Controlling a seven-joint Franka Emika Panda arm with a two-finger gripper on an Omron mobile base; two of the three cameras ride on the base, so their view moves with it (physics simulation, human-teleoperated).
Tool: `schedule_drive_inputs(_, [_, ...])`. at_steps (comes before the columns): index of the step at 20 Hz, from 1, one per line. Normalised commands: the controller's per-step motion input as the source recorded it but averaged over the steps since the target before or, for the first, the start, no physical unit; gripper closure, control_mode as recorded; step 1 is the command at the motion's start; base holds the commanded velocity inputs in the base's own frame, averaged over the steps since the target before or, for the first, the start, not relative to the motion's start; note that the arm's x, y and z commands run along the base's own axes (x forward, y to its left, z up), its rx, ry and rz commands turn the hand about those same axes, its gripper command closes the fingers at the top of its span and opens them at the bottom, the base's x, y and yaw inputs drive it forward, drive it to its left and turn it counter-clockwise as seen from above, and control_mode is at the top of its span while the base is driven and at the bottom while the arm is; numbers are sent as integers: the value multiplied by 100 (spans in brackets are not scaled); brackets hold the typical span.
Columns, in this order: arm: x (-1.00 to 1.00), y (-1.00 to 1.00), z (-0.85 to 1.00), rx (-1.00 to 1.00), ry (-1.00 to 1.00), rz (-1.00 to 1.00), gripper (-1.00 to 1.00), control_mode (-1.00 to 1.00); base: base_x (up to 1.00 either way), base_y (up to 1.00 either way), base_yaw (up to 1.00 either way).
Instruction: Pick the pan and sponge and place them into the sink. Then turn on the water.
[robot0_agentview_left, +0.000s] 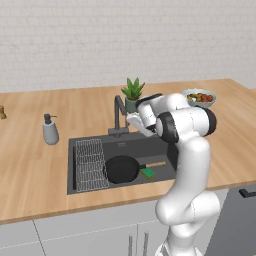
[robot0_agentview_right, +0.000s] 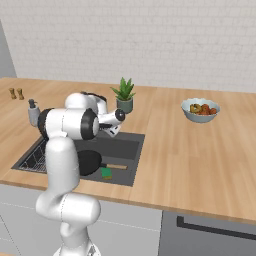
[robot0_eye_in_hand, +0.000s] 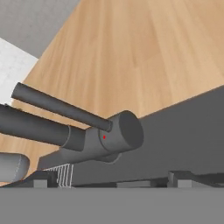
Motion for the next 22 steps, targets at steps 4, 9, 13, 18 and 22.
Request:
schedule_drive_inputs(4, [26,0,-20,0,0,0,-100,-100,0,0,0])
schedule_drive_inputs(9, [17,8,-9,0,0,0,-100,-100,0,0,0])
schedule_drive_inputs(13, [23,3,-8,0,0,0,-100,-100,0,0,0])
schedule_drive_inputs(18, [27,6,-12,0,1,0,-100,-100,0,0,0])
schedule_drive_inputs(22, [30,13,-14,0,2,0,-100,-100,0,0,0])
